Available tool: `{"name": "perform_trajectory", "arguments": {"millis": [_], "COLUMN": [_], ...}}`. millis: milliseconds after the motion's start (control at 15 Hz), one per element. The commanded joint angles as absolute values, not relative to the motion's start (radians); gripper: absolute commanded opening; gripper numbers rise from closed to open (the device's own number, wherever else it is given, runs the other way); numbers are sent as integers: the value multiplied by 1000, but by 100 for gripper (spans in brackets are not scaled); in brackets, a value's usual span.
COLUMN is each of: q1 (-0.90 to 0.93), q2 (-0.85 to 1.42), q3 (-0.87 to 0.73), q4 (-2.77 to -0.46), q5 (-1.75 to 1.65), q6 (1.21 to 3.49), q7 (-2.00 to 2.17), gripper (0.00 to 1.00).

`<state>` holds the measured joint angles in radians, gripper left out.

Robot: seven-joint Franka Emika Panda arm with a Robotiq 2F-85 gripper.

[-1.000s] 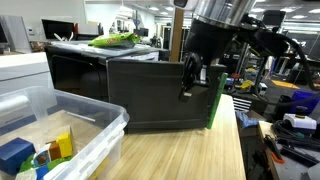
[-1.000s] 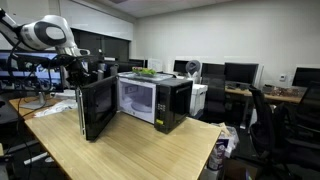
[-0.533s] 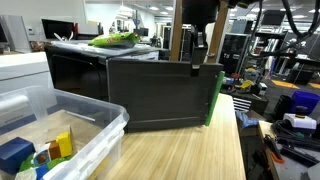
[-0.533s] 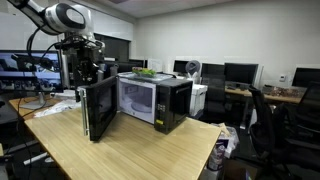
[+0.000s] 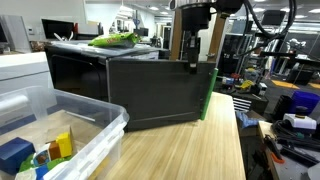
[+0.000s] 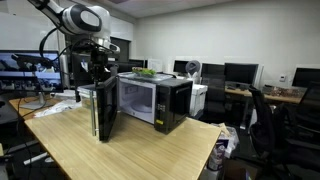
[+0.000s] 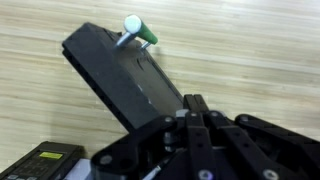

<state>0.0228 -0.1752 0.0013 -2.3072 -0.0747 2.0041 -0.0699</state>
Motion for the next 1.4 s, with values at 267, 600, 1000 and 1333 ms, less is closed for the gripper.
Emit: {"name": "perform_trajectory", "arguments": {"millis": [267,600,1000,1333], "q1": [-44,-61,-36,-41], "q2": [-102,9,-1,-177], "q3": [-57,-57,-63,-58], "q4": [-2378,-2385,-2416,-2401], "q5": [-70,-120,-200,-12], "q6": [2546,2963,2965,2488], "q7": [-14,161,296,93], "gripper": [1,1,1,1]}}
